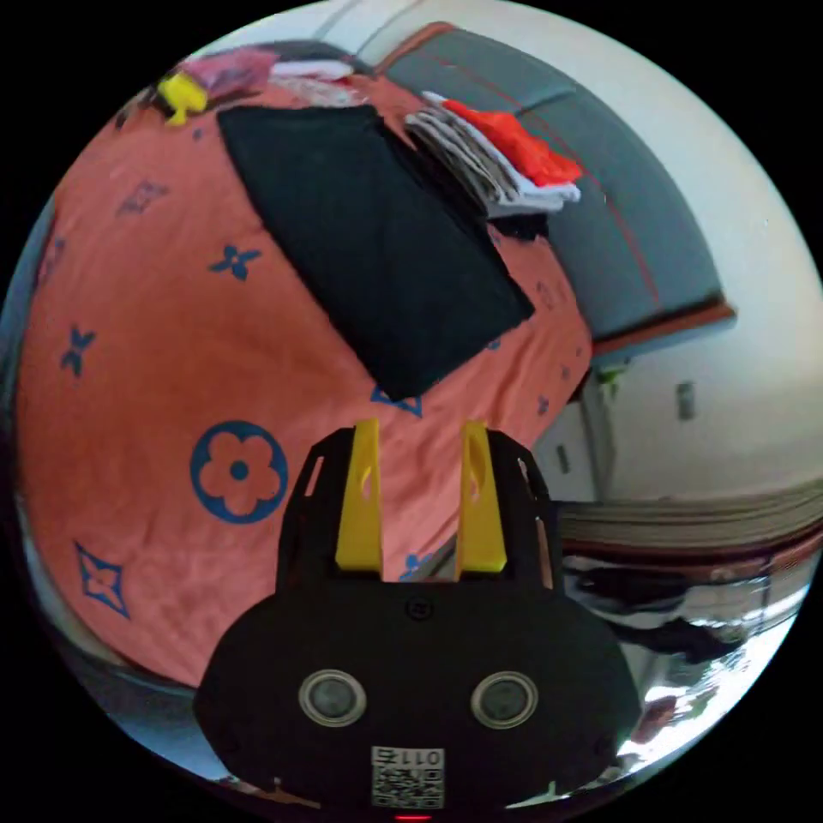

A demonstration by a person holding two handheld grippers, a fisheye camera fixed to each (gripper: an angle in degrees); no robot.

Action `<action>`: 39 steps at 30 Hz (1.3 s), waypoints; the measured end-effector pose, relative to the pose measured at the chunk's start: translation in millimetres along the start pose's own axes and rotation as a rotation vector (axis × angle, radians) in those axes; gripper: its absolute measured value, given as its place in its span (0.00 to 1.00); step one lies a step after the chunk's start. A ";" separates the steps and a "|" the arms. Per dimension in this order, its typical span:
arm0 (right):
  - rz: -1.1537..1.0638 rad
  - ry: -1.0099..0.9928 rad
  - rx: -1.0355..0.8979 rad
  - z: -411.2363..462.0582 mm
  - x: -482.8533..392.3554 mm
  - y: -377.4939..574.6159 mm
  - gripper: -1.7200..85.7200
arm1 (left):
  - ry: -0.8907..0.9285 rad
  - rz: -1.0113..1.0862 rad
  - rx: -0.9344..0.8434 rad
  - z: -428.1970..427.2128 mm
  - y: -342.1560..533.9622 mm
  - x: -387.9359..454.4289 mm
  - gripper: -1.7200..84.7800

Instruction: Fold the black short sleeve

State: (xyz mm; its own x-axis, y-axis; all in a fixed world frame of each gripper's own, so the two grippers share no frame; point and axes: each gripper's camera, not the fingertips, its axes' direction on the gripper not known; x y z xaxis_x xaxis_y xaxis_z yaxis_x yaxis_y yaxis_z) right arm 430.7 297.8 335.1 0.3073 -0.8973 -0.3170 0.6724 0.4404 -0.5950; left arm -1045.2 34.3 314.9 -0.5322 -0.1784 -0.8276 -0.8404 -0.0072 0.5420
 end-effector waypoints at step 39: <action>-0.475 -0.085 -0.089 -147.0 -52.0 -55.8 0.07 | -0.364 0.744 -0.392 33.5 51.9 103.1 0.03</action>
State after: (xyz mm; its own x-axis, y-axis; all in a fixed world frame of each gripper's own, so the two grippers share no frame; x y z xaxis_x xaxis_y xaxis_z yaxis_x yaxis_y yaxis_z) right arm 278.2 324.3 276.2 0.0373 -0.9973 0.0638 0.6927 -0.0202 -0.7209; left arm -1147.2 48.5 252.8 -0.9778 0.0503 -0.2036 -0.2079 -0.3599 0.9095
